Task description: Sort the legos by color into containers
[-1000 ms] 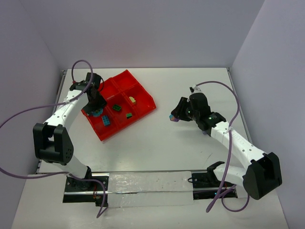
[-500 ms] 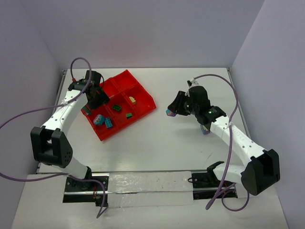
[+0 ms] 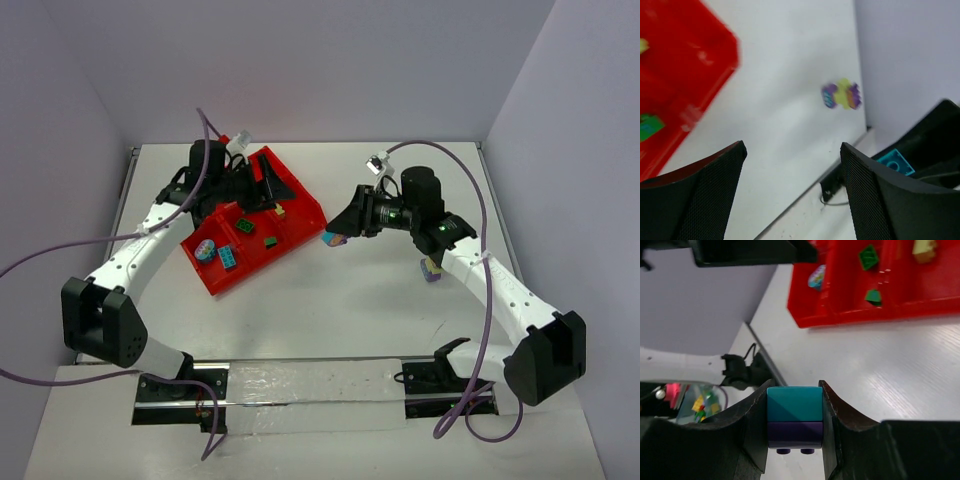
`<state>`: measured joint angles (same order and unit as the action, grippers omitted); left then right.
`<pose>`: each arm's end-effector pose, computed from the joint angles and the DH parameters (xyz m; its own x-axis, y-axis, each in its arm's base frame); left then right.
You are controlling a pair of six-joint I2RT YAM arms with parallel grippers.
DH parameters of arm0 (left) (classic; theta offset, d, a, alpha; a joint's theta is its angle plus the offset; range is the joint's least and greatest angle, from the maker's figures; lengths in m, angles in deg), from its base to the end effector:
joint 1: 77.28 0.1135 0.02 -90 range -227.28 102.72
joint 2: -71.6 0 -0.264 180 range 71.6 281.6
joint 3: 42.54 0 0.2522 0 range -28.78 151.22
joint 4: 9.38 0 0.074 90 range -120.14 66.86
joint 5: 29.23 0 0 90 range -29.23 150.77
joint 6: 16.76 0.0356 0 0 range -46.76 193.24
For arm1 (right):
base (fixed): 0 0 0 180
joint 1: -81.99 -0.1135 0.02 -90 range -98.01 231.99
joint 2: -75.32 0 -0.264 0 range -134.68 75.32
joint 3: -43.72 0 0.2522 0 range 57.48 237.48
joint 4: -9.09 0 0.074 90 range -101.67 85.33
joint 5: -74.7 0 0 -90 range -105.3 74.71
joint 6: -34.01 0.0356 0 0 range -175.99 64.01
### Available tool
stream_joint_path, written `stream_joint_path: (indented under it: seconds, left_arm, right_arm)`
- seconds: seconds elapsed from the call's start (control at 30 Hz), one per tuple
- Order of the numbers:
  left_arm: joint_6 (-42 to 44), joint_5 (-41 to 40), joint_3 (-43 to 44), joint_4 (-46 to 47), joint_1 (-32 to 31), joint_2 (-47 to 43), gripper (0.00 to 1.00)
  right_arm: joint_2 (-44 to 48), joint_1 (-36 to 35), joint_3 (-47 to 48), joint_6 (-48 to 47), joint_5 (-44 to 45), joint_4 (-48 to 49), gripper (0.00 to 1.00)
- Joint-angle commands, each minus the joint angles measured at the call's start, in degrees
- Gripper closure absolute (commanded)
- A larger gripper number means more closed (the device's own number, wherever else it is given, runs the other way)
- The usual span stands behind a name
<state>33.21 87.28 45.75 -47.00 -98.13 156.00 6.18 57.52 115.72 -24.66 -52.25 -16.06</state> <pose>0.3064 -0.1337 0.3346 -0.8253 -0.3016 -0.4774 0.1757 0.6663 -0.7247 0.2393 0.1324 0.3339 -0.7302 0.1242 -0.6718 -0.5357 0.5062 0.6759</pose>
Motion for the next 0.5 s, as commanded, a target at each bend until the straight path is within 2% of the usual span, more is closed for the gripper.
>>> stream_joint_path:
  seconds: [0.0,0.17,0.37,0.47]
  left_arm:
    - [-2.2,26.7,-3.7,21.7,-1.2,1.6,0.18]
    - [-6.7,34.2,-7.5,31.5,-2.4,0.9,0.19]
    - [-12.7,37.2,-13.4,42.5,-2.8,-1.4,0.21]
    - [-14.3,37.6,-14.7,44.6,-2.8,-2.1,0.22]
  right_arm:
    - [0.8,0.3,0.5,2.8,-11.4,10.1,0.95]
    - [0.4,0.3,-0.2,6.4,-11.3,13.6,0.95]
    - [-1.9,0.3,-0.3,13.2,-10.0,16.7,0.95]
    - [-2.5,0.3,-0.8,16.5,-9.1,18.6,0.94]
